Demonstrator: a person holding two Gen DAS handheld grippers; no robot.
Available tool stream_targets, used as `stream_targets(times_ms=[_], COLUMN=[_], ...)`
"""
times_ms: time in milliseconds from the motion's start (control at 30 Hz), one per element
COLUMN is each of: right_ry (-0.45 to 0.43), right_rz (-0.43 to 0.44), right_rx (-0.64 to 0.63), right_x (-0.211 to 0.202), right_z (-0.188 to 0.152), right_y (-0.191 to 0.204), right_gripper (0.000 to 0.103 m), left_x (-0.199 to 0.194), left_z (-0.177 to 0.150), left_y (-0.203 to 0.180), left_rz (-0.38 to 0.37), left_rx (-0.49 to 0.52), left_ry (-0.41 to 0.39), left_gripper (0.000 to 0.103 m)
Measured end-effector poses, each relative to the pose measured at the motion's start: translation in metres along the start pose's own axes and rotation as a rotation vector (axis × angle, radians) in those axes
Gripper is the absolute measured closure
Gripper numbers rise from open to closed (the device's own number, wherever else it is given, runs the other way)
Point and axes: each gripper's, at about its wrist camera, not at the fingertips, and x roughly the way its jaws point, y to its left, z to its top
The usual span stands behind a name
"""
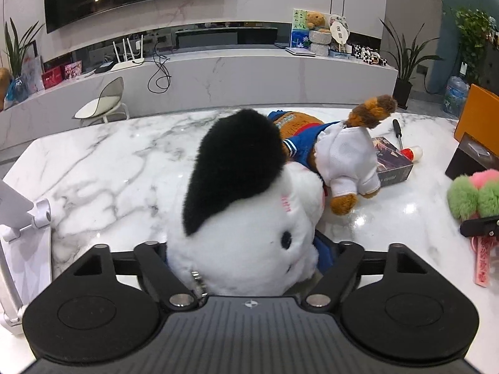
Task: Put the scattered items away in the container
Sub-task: 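Grasp the white plush dog with the left tool while the right tool grasps the pink-green pompom, then lift the white plush dog with the left tool while the right tool lifts the pompom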
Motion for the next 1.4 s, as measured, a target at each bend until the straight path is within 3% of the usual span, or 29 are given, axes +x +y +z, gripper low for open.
stream_targets(times_ms=[400, 700, 733, 767, 867, 967, 1033, 1067, 1167, 1300, 1400], right_ry=[0.017, 0.009, 0.005, 0.003, -0.006, -0.006, 0.010, 0.016, 0.018, 0.008, -0.010], right_rz=[0.016, 0.037, 0.039, 0.041, 0.049, 0.055, 0.069, 0.076, 0.073, 0.048, 0.048], right_rx=[-0.007, -0.025, -0.027, -0.030, -0.037, -0.033, -0.024, -0.017, 0.009, 0.041, 0.056], right_x=[-0.004, -0.018, -0.021, -0.023, -0.031, -0.038, -0.040, -0.041, -0.041, -0.045, -0.052], right_z=[0.001, 0.006, 0.006, 0.007, 0.011, 0.012, 0.011, 0.010, 0.003, -0.001, 0.001], right_y=[0.004, 0.012, 0.013, 0.014, 0.016, 0.016, 0.015, 0.014, 0.010, 0.003, -0.001], right_gripper=[0.048, 0.059, 0.062, 0.076, 0.086, 0.088, 0.084, 0.074, 0.056, 0.050, 0.040], left_x=[-0.012, -0.041, -0.045, -0.048, -0.059, -0.068, -0.073, -0.076, -0.080, -0.080, -0.077], left_z=[0.000, 0.005, 0.007, 0.008, 0.012, 0.015, 0.018, 0.020, 0.023, 0.027, 0.026], left_y=[-0.002, -0.007, -0.008, -0.009, -0.014, -0.018, -0.022, -0.024, -0.031, -0.039, -0.041], left_rz=[-0.021, -0.012, -0.010, -0.007, -0.001, 0.002, 0.002, 0.000, -0.008, -0.026, -0.032], left_rx=[0.001, 0.008, 0.009, 0.010, 0.016, 0.022, 0.027, 0.029, 0.034, 0.052, 0.062], left_ry=[0.031, 0.003, -0.003, -0.008, -0.026, -0.042, -0.053, -0.058, -0.073, -0.082, -0.075], left_gripper=[0.022, 0.022, 0.022, 0.022, 0.022, 0.022, 0.022, 0.022, 0.022, 0.022, 0.022])
